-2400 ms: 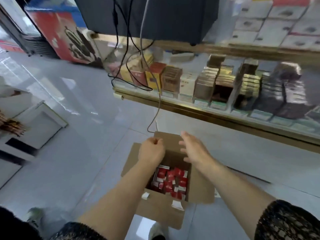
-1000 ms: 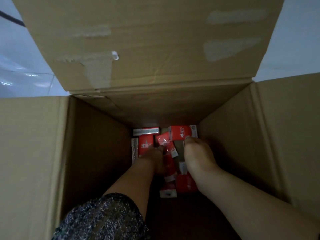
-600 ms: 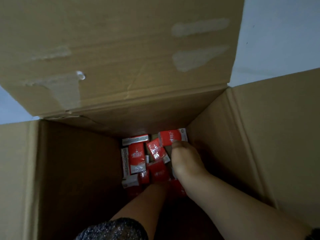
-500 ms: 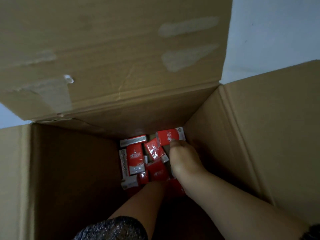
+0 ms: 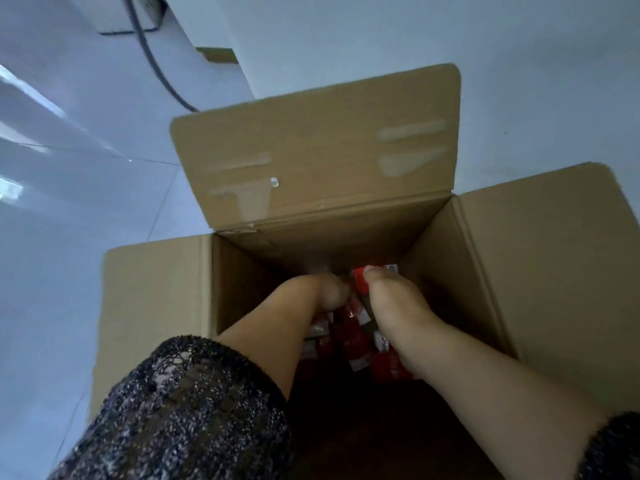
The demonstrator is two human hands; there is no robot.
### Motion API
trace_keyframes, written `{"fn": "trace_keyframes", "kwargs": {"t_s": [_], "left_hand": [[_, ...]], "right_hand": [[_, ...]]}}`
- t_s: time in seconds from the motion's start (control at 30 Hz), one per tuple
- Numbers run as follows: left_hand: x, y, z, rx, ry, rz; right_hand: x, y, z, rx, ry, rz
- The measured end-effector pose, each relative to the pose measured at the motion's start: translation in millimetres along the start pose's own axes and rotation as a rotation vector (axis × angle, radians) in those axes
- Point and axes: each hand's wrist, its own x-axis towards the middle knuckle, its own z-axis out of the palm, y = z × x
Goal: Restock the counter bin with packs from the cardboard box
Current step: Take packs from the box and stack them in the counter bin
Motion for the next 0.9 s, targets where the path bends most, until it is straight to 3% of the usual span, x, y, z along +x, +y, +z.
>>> {"fn": "trace_keyframes", "kwargs": {"t_s": [0.37, 0.53, 0.9], "left_hand": [[-170, 32, -22, -0.491, 0.318, 0.250], [-253, 43, -35, -0.713, 0.457, 0.276], [-484, 109, -72, -0.914, 0.573, 0.698]], "right_hand": [[-130, -57, -43, -0.037, -0.032, -0.170], [-191, -93, -60, -0.040, -0.035, -0.258], [-361, -231, -104, -0.029, -0.033, -0.470]]}}
